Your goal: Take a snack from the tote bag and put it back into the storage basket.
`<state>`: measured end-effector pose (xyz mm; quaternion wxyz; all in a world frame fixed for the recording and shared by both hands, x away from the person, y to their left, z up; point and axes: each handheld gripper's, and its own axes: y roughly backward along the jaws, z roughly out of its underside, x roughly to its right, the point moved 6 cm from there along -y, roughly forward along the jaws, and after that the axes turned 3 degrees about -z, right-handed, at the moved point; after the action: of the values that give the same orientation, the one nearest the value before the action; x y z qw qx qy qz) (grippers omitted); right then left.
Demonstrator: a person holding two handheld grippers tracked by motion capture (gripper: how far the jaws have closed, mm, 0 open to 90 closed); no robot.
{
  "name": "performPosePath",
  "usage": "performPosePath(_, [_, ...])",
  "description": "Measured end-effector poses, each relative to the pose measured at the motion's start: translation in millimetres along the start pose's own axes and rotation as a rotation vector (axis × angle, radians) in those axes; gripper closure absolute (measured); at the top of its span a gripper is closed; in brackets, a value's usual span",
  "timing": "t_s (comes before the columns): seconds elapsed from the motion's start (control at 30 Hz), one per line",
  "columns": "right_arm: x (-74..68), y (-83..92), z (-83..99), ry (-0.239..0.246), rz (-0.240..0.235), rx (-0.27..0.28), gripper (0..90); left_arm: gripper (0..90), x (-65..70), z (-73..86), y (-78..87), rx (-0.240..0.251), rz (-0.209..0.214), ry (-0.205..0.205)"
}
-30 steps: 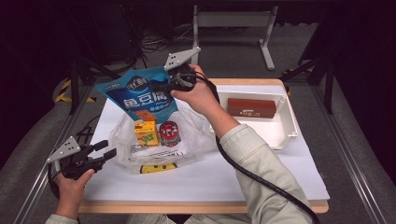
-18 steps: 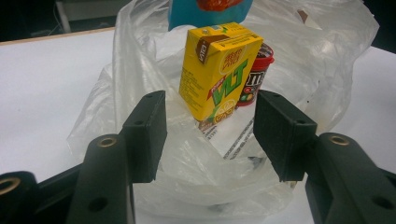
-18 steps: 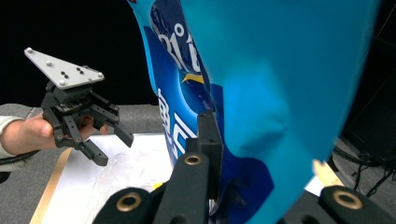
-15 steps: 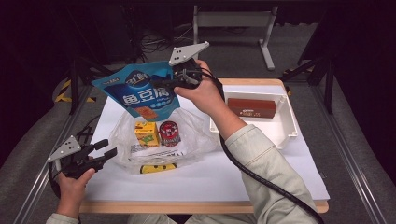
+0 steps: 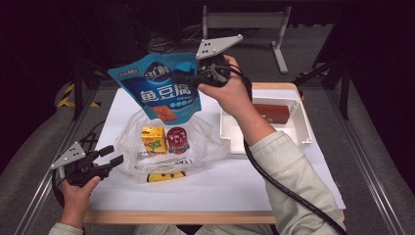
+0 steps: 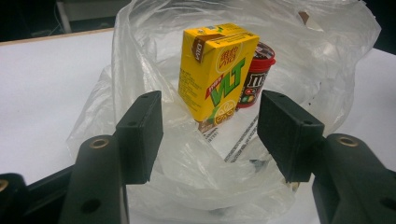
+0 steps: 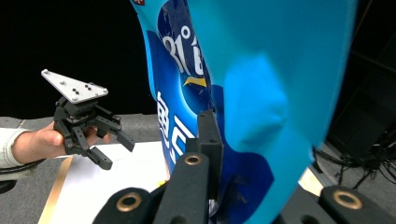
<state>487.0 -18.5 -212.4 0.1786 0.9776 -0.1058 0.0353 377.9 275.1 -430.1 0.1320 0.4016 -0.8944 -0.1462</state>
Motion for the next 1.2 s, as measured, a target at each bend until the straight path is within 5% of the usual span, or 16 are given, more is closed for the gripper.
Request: performPosePath(1.2, [43.7,103.1,37.0,-0.103,0.205,-0.026,89.7,40.6,-0.8,-0.4,-2.3,-0.006,-0.007,0.002])
